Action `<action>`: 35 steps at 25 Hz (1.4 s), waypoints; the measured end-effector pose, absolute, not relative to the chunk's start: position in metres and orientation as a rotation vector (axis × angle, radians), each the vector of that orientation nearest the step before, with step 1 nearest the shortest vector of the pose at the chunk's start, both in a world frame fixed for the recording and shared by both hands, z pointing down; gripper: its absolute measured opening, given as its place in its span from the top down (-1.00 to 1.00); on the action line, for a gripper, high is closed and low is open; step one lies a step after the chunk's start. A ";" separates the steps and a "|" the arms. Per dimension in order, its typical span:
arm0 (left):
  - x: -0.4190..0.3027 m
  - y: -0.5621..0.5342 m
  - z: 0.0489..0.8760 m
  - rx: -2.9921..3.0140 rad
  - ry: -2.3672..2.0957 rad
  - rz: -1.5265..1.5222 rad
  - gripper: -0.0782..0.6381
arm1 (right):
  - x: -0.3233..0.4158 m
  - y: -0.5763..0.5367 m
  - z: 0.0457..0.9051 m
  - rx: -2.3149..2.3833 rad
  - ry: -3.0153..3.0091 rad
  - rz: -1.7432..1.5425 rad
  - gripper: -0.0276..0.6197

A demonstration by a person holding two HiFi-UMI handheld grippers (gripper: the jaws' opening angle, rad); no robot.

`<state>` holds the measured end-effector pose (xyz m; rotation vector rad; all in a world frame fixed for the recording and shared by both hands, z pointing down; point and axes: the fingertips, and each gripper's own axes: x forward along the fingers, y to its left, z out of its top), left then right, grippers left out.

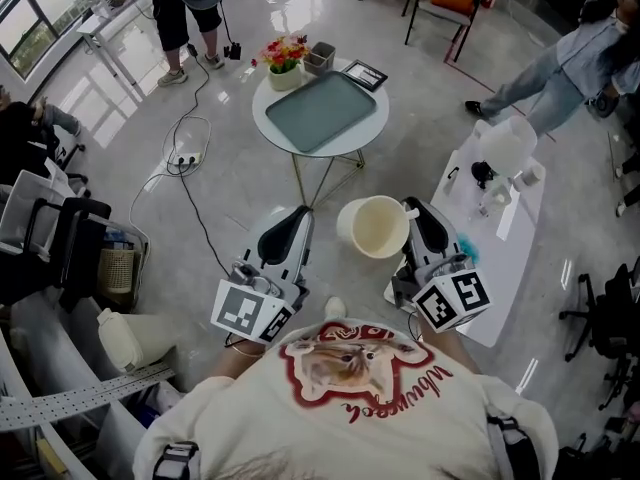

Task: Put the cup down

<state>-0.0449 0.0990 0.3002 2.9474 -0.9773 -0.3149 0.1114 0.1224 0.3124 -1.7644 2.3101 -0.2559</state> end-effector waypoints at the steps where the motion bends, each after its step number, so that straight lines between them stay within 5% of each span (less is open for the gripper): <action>1: -0.041 0.093 0.301 2.945 -0.983 -0.312 0.73 | 0.116 0.115 0.313 -1.761 2.310 -0.261 0.75; 35: -0.006 -0.094 0.308 2.938 -0.997 -0.286 0.73 | 0.154 -0.073 0.326 -1.784 2.280 -0.296 0.75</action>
